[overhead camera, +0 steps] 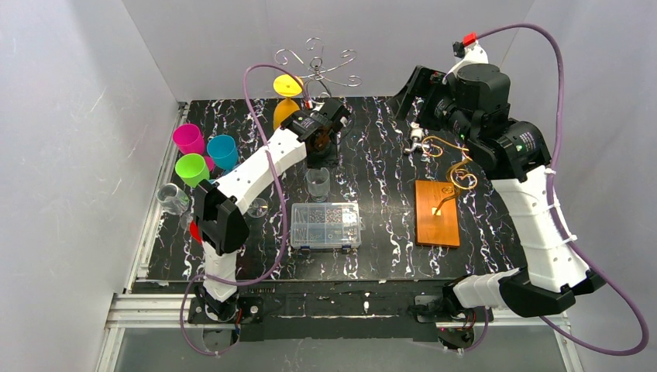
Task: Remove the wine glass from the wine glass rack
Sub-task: Place the wine glass at the center of the board.
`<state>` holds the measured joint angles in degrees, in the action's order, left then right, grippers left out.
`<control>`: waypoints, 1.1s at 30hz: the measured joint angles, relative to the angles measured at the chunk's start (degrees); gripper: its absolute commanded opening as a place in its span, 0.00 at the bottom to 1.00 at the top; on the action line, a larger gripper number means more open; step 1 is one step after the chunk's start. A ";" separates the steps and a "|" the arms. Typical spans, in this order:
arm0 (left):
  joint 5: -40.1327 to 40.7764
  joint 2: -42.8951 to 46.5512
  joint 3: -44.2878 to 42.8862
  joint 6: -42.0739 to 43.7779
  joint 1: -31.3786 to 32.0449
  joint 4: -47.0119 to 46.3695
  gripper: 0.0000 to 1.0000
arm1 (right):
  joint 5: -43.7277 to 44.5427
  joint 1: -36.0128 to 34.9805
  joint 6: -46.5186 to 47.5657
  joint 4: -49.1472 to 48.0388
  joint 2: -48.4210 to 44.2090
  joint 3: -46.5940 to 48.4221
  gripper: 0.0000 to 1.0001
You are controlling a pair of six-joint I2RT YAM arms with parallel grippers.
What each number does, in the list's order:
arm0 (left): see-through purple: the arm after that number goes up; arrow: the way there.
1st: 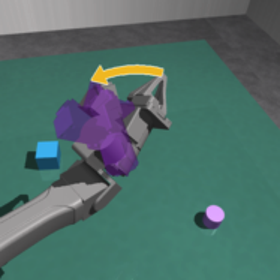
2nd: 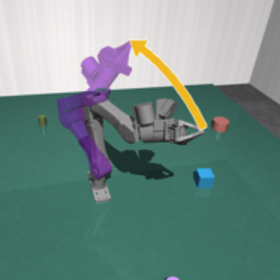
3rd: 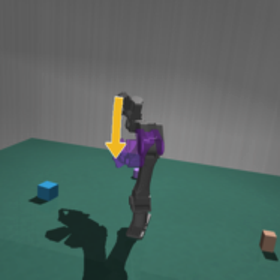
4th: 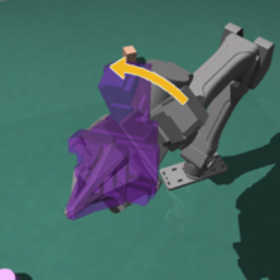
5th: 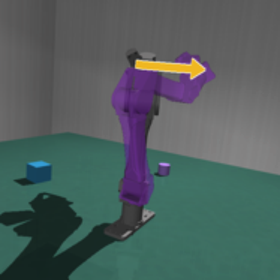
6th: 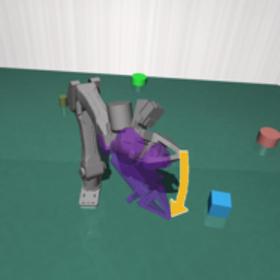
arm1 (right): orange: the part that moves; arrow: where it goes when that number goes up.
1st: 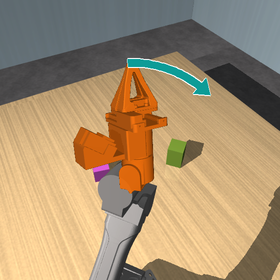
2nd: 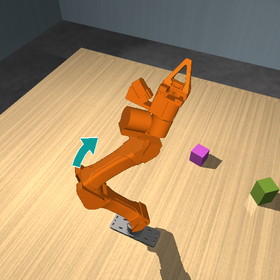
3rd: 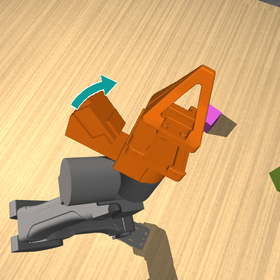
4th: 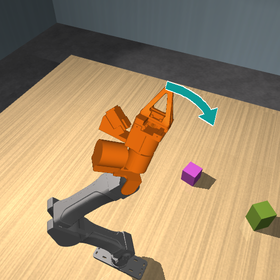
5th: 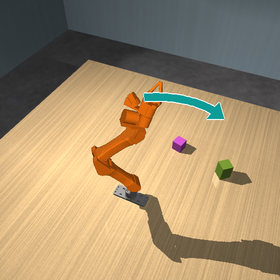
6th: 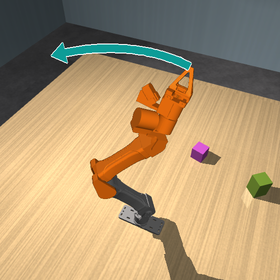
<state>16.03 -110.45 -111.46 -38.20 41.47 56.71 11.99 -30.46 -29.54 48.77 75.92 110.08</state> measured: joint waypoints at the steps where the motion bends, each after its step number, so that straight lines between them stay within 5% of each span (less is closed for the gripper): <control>1: 0.00 0.11 0.00 0.09 0.00 0.24 0.33 | 0.09 0.00 0.00 0.17 0.00 0.00 0.98; 33: -3.17 4.70 1.25 8.59 0.02 6.86 0.39 | 1.40 0.00 0.24 0.26 -1.70 -1.60 0.98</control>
<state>12.86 -105.75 -110.21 -29.61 41.50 63.57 13.39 -30.46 -29.30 49.04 74.22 108.49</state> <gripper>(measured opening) 0.374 0.983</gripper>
